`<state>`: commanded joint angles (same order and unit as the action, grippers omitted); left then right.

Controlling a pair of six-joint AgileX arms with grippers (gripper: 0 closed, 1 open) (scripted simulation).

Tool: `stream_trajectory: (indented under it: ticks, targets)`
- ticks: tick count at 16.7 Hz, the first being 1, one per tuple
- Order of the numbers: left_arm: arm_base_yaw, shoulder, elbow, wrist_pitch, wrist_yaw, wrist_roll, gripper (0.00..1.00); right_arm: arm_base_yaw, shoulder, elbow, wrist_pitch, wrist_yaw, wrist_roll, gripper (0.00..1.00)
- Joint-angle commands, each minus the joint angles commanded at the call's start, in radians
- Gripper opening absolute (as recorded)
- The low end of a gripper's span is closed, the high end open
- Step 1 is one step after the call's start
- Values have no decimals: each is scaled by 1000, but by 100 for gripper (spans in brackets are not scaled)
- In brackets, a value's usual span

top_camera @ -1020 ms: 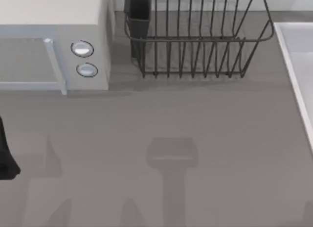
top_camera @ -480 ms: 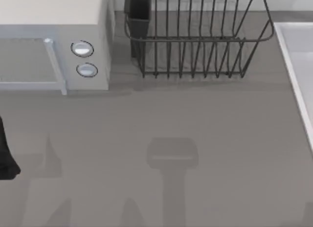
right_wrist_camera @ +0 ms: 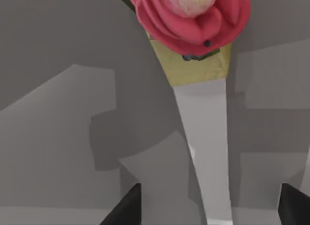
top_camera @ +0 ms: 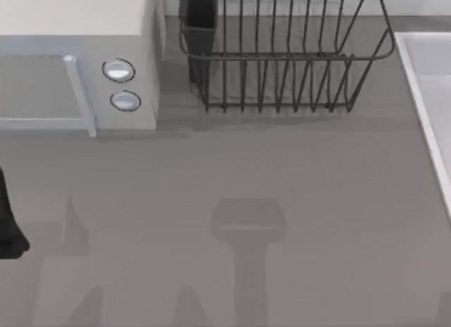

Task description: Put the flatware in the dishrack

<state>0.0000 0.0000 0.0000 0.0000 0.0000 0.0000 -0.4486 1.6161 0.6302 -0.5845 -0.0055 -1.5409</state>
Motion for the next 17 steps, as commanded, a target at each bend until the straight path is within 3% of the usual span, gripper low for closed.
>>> stream_trajectory:
  ticks: [1,6,13,17]
  targets:
    - [0,0,0,0,0,0,100,3,-70,39,-111,12,41,0]
    - [0,0,0,0,0,0,100,-8,-86,149,-226,11,31,0]
    - [0,0,0,0,0,0,100,-13,-170,532,-749,12,17,0]
    - [0,0,0,0,0,0,100,-10,-223,696,-934,12,23,0]
